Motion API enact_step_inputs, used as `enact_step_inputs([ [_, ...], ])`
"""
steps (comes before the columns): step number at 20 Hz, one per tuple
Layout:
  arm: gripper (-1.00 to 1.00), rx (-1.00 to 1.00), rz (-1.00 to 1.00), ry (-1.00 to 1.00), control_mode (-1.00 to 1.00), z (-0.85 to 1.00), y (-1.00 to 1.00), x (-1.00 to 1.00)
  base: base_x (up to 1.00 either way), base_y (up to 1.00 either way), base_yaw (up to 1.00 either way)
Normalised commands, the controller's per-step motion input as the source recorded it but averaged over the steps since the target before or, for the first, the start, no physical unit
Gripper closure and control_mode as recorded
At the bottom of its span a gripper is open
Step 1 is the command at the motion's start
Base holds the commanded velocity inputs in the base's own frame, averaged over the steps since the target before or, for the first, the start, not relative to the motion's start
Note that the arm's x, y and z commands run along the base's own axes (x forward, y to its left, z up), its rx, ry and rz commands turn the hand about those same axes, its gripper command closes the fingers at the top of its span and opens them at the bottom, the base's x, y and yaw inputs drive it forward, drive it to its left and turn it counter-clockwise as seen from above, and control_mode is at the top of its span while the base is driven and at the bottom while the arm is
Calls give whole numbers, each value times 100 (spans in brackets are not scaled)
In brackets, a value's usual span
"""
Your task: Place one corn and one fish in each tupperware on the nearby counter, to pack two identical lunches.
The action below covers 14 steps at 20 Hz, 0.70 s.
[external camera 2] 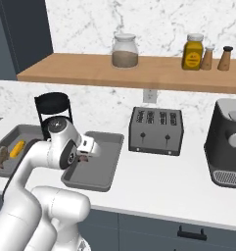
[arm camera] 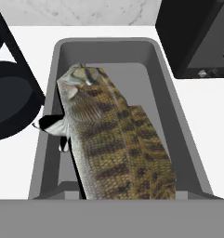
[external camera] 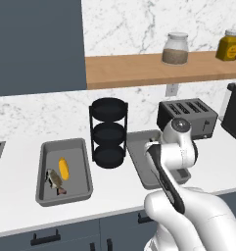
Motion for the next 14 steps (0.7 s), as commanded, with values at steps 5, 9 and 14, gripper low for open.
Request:
enact_step_inputs([
  [5,100,0,0,0,-100,-20,-18,40,0,0,0],
  [9,100,0,0,0,-100,-31,-10,36,0,0,0],
  [14,100,0,0,0,-100,-33,0,15,0,0,0],
])
